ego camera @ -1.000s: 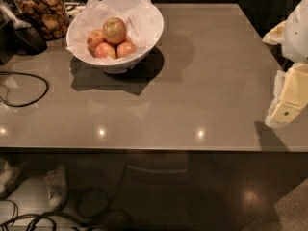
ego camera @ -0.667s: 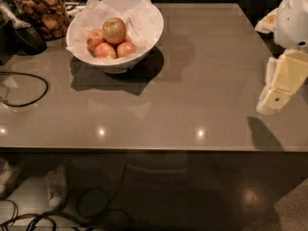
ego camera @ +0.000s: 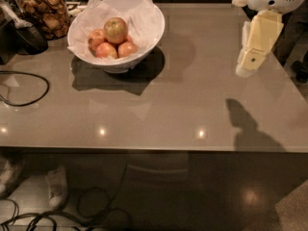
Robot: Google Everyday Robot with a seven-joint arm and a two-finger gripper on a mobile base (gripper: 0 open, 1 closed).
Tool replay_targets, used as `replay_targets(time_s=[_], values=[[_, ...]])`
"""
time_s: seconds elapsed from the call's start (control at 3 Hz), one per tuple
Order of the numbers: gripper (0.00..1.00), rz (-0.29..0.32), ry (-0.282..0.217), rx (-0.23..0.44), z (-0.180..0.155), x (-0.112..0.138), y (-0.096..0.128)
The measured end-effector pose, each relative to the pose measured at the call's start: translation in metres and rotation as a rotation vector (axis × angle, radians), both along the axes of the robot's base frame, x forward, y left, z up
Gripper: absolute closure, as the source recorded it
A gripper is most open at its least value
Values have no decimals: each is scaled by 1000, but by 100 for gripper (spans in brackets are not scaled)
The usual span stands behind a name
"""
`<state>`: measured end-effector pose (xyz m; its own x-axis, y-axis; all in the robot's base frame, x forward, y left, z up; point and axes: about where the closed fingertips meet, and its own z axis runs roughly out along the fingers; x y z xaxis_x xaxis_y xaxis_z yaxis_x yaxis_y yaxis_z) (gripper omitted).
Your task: Pick apple from white bowl
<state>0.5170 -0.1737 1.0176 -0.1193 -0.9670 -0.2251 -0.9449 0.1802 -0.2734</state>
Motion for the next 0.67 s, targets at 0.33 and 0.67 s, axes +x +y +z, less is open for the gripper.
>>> replay_targets(time_s=[0.33,0.67], values=[[0,49,-30,-24,6,20,16],[0,50,-55,-16,9,25,19]])
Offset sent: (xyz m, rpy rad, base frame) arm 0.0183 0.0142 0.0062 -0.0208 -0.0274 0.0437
